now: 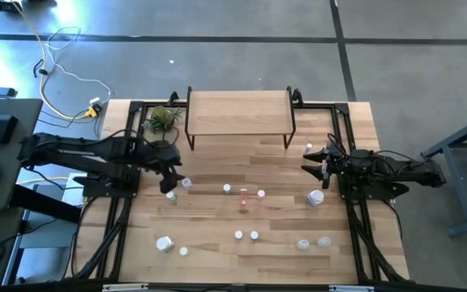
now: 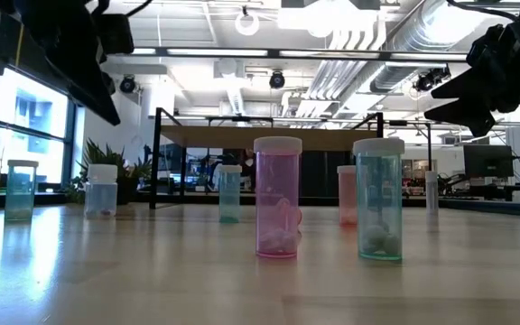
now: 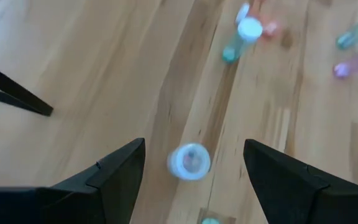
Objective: Pick and place medicine bottles onto shelf by color
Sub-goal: Put the transparent pill bottle on the shelf
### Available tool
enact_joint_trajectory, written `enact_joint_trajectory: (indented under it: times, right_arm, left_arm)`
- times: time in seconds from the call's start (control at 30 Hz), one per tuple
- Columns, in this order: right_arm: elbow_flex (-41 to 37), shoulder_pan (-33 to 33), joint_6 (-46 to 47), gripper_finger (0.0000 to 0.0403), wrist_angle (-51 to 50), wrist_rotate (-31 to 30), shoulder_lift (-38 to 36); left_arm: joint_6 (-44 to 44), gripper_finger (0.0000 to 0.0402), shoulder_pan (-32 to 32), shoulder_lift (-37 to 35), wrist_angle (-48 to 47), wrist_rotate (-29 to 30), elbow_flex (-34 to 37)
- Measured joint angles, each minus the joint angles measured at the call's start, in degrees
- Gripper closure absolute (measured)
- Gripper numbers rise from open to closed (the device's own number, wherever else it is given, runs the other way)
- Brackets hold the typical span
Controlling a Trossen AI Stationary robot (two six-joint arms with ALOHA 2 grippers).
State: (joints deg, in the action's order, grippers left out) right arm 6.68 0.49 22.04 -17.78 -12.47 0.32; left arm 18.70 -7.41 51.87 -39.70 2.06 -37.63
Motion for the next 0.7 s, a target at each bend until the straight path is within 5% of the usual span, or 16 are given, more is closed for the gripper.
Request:
enact_joint_trajectory:
  times: [0.7]
  right_arm:
    - [0.0, 0.0, 0.0, 0.0169, 0.0, 0.0, 0.0]
  left_arm:
    - [0.6, 0.0140, 4.5, 15.8, 1.4, 3.6, 0.0]
